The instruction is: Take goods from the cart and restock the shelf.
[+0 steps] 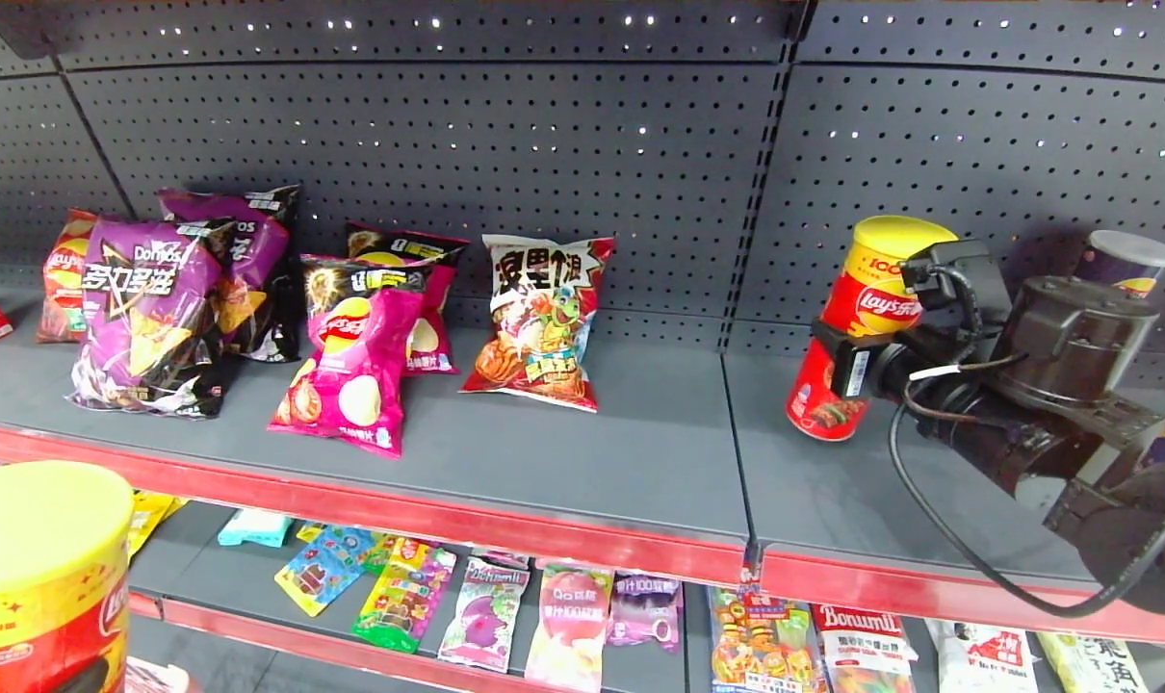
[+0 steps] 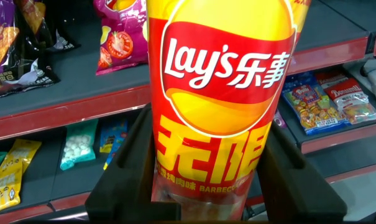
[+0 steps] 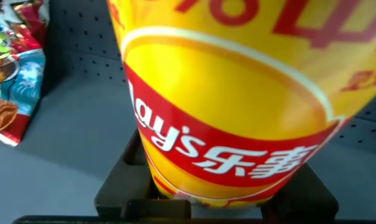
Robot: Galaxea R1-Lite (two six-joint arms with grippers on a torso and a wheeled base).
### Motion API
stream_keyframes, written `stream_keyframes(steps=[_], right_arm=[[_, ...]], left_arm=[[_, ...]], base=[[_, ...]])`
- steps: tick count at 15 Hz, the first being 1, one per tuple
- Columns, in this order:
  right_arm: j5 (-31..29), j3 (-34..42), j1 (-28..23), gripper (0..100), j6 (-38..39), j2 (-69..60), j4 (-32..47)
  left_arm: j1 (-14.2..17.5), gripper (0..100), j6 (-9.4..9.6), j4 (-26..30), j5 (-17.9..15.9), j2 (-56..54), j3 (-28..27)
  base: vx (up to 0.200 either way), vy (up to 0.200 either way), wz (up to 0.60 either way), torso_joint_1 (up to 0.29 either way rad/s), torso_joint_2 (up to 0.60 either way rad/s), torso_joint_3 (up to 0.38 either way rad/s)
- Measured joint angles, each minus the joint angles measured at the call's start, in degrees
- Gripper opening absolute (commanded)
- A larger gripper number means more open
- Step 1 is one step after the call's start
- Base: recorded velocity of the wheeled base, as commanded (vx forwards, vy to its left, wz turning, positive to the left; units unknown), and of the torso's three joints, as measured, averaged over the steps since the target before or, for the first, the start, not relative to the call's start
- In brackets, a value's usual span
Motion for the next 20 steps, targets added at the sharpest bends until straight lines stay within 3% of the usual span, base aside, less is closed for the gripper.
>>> stream_keyframes(steps=[8,20], right_arm=[[-2.95,4.11,0.48,0,-0.07,-2.07,0.13],[-5.78,8.29,5.27,0,3.47,-4.11,0.13]], left_arm=[[0.00,0,-0.02,0.06,0.00,0.02,-0.07],[0.00,0,-0.02,0.09,0.00,0.00,0.00]], base=[[0.000,0.000,0.00,0.000,0.00,0.000],[0.000,0.000,0.00,0.000,0.00,0.000]])
